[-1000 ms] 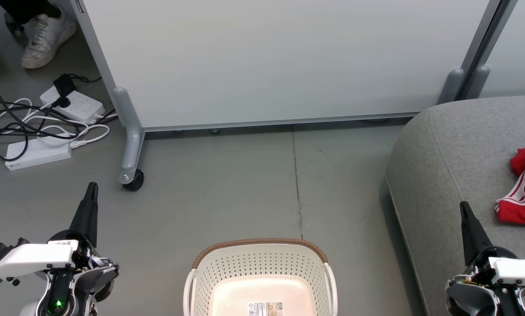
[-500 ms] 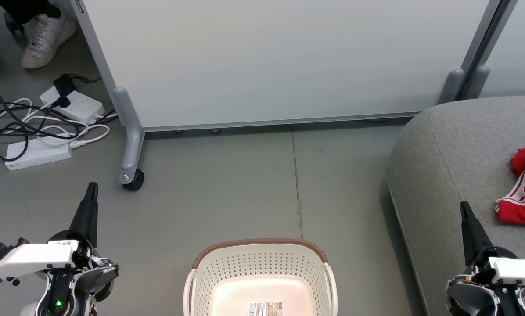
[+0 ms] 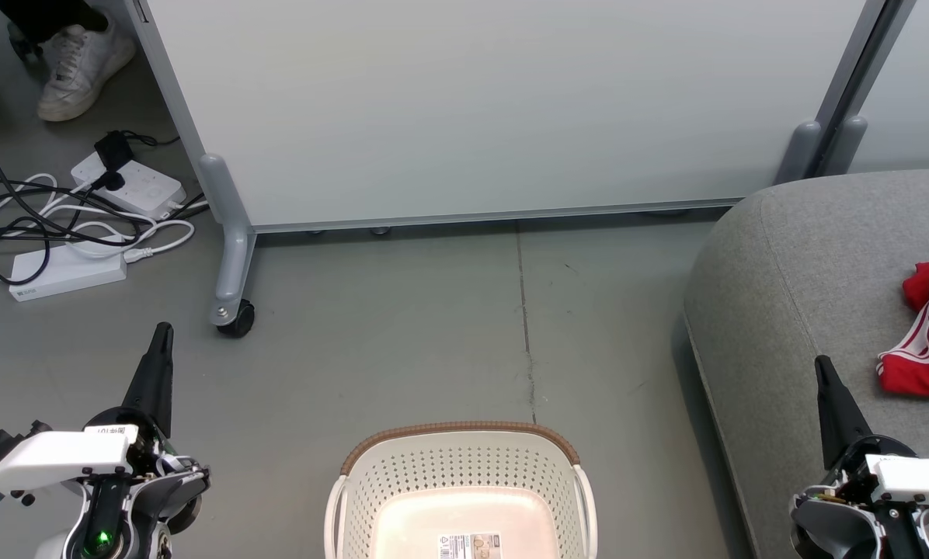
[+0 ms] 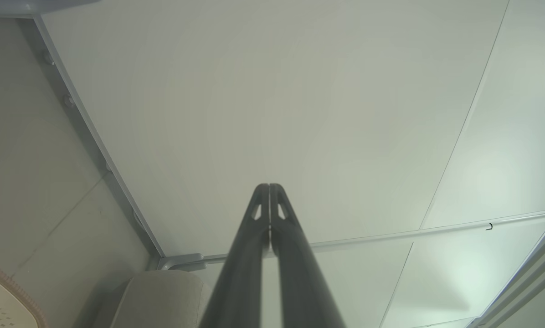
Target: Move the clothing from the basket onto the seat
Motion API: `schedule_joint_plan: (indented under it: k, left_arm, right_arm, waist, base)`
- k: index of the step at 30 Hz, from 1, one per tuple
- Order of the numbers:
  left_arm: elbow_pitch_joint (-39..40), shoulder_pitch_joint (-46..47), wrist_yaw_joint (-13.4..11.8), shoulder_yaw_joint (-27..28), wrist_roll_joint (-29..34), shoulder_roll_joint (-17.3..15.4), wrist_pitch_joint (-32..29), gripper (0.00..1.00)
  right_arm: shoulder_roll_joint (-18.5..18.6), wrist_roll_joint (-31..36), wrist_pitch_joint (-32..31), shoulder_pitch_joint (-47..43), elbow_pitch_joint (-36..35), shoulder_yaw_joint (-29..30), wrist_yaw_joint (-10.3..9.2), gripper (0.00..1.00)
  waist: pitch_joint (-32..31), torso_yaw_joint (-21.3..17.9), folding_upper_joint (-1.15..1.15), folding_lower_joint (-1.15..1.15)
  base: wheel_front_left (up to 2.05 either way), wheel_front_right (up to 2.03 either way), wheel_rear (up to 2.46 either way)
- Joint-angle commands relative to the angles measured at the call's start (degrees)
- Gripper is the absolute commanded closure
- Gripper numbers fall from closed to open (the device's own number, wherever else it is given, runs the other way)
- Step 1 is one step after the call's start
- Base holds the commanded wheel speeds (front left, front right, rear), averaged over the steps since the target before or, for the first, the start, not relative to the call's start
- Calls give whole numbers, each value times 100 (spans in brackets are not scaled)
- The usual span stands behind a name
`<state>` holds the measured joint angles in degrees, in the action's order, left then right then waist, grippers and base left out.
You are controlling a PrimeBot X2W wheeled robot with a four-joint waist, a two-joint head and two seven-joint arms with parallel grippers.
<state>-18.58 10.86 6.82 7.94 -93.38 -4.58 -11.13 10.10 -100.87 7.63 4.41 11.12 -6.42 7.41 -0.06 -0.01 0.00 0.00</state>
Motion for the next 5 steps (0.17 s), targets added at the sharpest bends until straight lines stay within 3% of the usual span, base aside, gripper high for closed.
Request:
schedule_joint_plan:
  k: [1,5]
  left_arm:
    - [2,76,15,20,12,-16,-19,100]
    - [2,77,15,22,15,-14,-22,100]
  right_arm:
    - [48,-42,33,49,-28,-12,14,100]
    - [55,-56,47,50,-30,-25,13,100]
  waist:
    - [0,0,0,0]
    - [0,0,0,0]
  base:
    - [0,0,0]
    - [0,0,0]
